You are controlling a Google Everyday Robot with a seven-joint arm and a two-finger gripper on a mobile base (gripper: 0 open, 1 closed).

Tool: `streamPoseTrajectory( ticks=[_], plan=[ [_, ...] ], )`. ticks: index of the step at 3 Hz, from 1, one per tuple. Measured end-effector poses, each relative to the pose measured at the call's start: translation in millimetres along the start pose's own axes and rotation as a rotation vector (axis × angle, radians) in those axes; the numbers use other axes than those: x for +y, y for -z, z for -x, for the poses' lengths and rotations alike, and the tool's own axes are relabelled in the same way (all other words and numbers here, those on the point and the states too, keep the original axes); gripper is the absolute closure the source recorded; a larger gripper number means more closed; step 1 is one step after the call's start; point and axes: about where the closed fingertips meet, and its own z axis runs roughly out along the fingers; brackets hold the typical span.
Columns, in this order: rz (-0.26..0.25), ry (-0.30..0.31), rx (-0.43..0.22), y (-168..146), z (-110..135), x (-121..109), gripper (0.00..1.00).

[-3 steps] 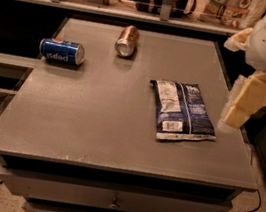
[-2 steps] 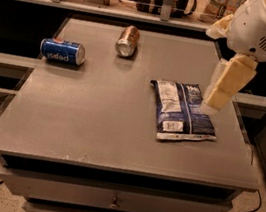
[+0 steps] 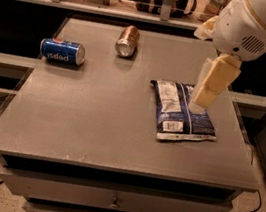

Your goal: Place pepsi can upright

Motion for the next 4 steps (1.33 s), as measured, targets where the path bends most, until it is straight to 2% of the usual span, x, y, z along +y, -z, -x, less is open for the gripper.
streamPoseTrajectory(
  ticks=[1,2,4],
  plan=[
    [0.014,0.086,0.003,-22.4,29.9,-16.4,0.00],
    [0.032,0.195,0.033,-52.9,64.3,-34.8,0.00],
    [0.015,0.341,0.098,-113.7,129.4,-74.4,0.00]
  ],
)
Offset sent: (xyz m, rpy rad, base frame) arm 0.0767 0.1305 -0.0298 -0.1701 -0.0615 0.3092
